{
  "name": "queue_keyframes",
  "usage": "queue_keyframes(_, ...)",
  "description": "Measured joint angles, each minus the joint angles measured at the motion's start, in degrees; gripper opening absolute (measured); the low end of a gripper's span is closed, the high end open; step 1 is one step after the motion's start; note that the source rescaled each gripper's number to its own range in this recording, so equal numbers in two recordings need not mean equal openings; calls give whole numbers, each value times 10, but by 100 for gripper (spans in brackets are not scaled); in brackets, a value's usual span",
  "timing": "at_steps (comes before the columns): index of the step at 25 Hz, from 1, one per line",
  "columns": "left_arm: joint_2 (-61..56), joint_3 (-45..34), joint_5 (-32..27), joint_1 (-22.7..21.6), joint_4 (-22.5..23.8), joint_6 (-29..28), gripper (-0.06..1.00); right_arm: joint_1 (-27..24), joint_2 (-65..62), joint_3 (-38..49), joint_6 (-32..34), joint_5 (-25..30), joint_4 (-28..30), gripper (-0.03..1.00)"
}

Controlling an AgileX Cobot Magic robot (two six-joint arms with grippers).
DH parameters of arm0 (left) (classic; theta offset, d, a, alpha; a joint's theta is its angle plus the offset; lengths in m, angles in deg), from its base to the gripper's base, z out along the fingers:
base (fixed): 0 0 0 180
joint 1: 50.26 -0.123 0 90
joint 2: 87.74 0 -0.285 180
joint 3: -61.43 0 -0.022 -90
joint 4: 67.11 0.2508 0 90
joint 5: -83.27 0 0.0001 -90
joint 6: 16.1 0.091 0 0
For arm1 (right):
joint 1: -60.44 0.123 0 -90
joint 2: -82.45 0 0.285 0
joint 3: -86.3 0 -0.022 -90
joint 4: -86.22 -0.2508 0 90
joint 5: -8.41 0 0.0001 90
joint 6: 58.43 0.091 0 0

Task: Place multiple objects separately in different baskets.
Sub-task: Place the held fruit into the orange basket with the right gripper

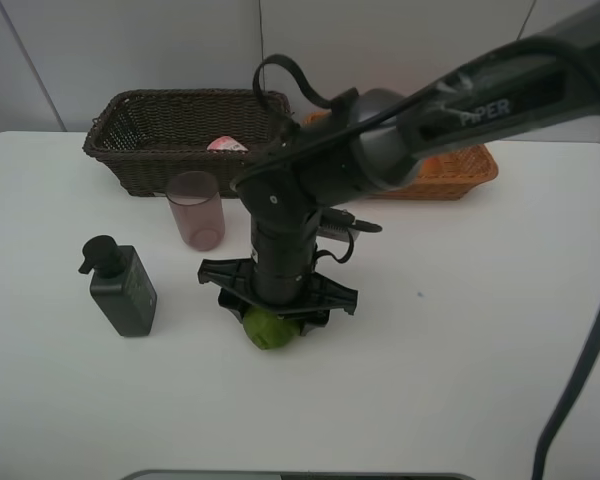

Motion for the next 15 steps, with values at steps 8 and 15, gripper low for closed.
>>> queue_keyframes(8, 0, 0, 0, 0, 0, 0, 93, 0, -50, -25, -2, 27, 60, 53)
queue_keyframes(15, 0, 0, 0, 0, 0, 0, 93, -31, -73, -88, -116, 103, 96, 53)
